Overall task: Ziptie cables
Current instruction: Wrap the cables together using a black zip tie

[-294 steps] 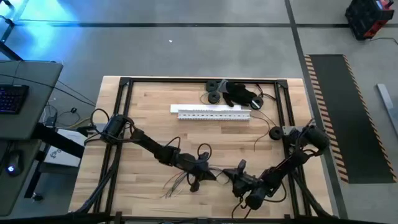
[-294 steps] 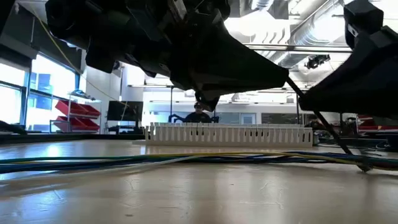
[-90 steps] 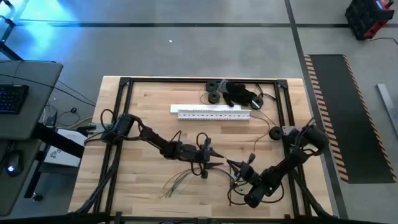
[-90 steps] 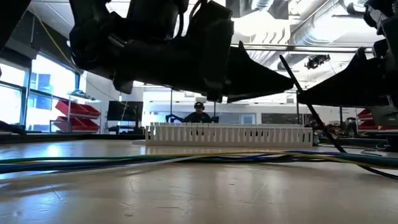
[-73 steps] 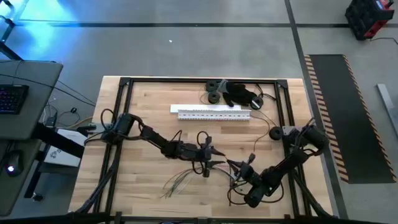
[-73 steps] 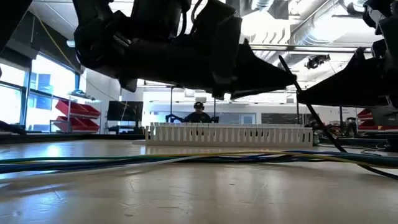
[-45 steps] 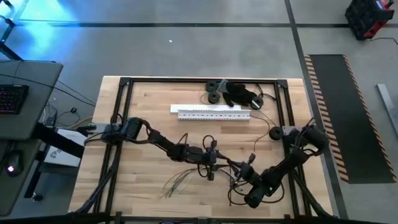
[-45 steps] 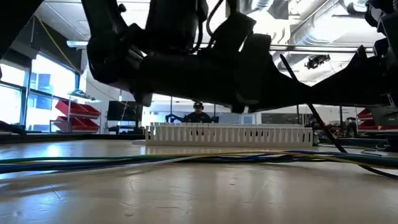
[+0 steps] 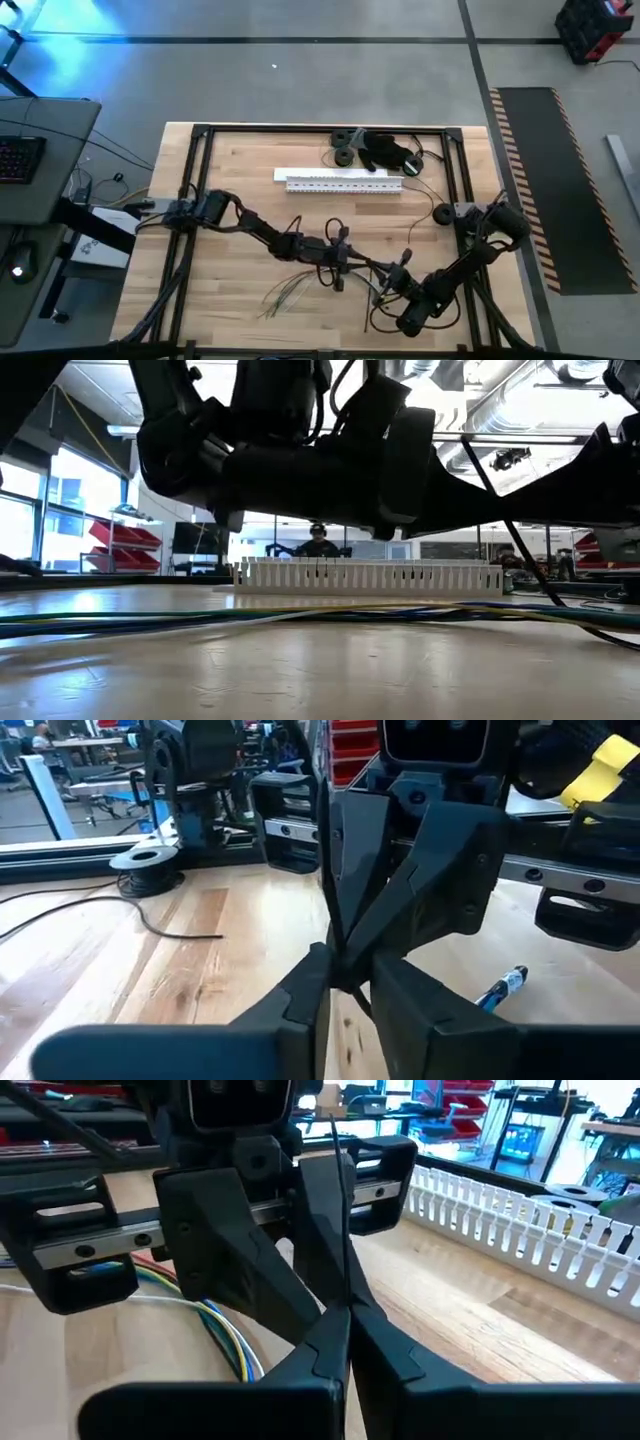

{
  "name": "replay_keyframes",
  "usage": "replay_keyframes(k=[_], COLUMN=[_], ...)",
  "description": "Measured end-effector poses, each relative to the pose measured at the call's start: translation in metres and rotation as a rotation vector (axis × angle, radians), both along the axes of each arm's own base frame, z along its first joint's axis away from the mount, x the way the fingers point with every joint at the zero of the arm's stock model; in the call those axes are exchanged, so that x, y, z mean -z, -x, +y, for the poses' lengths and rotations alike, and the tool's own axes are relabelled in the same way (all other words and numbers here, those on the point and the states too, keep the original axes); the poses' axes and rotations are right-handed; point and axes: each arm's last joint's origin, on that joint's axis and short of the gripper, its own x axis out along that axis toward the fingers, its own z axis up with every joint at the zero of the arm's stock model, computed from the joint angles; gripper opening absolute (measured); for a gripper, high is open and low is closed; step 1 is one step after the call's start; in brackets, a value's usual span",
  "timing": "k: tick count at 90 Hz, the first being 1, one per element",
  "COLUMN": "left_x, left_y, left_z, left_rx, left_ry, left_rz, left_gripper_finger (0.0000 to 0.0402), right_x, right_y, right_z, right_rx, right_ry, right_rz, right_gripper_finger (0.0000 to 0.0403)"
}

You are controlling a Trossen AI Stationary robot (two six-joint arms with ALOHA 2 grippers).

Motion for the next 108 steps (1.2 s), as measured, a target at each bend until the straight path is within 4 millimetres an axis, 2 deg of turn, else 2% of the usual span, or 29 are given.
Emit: replay_keyframes(k=[20, 29, 75, 108], left_x=[-0.0009, -0.0012, -0.0067, -0.0094], left_y=[-0.0002, -0.0005, 0.0005, 0.0006], left_z=[-0.0006, 0.0004, -0.0013, -0.0024], left_rx=[0.007, 0.003, 0.006, 0.008], left_ry=[0.002, 0.015, -0.010, -0.003], left_rz=[-0.007, -0.008, -0.015, -0.038], left_gripper_finger=[0.0097, 0.0101, 0.0015, 0.0001], right_x=[0.0000, 0.0001, -0.0001, 0.0007], right_y=[-0.0003, -0.0003, 0.0024, 0.0026], right_z=[-0.0001, -0.0003, 0.0019, 0.0012], right_rx=[0.000, 0.000, -0.010, -0.005], right_ry=[-0.002, -0.001, -0.001, -0.018], right_rz=[0.001, 0.003, 0.002, -0.004], right_gripper_finger=[0.0000, 0.0000, 0.0000, 0.0000])
